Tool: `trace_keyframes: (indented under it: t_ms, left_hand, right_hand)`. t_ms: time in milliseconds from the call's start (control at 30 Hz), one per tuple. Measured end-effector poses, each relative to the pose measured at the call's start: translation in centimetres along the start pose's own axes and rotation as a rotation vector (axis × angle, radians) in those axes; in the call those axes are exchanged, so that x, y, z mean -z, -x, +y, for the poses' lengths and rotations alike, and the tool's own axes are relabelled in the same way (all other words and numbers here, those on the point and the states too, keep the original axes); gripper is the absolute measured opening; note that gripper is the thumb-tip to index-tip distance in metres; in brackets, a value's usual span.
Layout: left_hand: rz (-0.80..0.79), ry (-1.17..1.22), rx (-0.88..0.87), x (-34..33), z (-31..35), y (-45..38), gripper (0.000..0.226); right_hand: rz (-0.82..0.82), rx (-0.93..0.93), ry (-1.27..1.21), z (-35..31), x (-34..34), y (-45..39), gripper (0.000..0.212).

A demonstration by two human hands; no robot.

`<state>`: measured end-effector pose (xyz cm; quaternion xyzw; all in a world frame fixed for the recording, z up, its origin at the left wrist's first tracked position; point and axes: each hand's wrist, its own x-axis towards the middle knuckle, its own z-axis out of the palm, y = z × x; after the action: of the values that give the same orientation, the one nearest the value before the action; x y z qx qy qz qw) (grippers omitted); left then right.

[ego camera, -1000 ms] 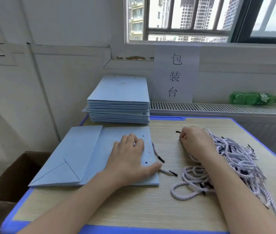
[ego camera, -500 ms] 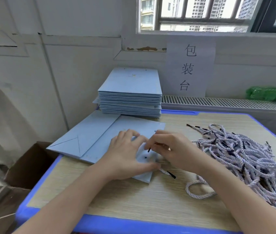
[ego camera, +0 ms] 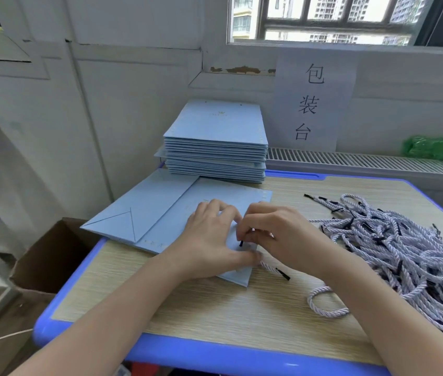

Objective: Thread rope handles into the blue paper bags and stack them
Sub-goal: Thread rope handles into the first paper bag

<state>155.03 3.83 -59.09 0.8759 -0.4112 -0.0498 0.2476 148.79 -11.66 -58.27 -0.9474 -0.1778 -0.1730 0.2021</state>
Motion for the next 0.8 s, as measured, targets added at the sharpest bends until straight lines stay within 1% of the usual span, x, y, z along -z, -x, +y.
trace_keyframes:
  t_ms: [100, 167, 267, 300, 367, 433, 500, 567, 667, 767, 800]
  left_hand:
    - [0.002, 0.044, 0.018, 0.1, 0.2, 0.1, 0.041]
    - [0.019, 0.054, 0.036, 0.1, 0.3, 0.1, 0.041]
    - [0.029, 0.023, 0.049, 0.1, 0.3, 0.1, 0.055]
    - [0.030, 0.033, 0.052, 0.3, 0.4, 0.1, 0.055]
    - [0.037, 0.069, 0.053, 0.6, 0.4, 0.1, 0.042]
    - [0.056, 0.099, 0.033, 1.0, 0.4, 0.2, 0.032]
    - [0.096, 0.133, 0.029, 1.2, 0.5, 0.4, 0.026]
    - [0.141, 0.172, 0.042, 1.3, 0.6, 0.6, 0.022]
    - [0.208, 0.221, 0.064, 1.7, 0.6, 0.6, 0.024]
    - [0.234, 0.254, 0.083, 1.9, 0.4, 0.5, 0.035]
    - [0.234, 0.259, 0.082, 1.9, 0.4, 0.5, 0.037]
  right_hand:
    - [0.019, 0.004, -0.041, -0.2, -0.4, -0.1, 0.013]
    - [0.027, -0.006, -0.084, -0.5, -0.8, -0.2, 0.017]
    - [-0.043, -0.027, -0.117, -0.7, -0.9, -0.2, 0.021]
    - [-0.069, -0.042, -0.140, -0.7, -0.6, -0.1, 0.023]
    - [-0.070, -0.093, -0.214, -0.7, 0.4, 0.2, 0.031]
    - [0.001, -0.172, -0.292, -0.7, 1.5, 0.4, 0.037]
    - [0.113, -0.227, -0.322, -0.7, 2.3, 0.6, 0.032]
    - [0.153, -0.276, -0.298, -0.8, 2.5, 0.6, 0.023]
    - [0.088, -0.337, -0.238, -0.9, 2.1, 0.6, 0.021]
    - [0.006, -0.362, -0.221, -0.9, 1.4, 0.5, 0.014]
    - [-0.012, -0.357, -0.210, -0.9, 1.0, 0.4, 0.016]
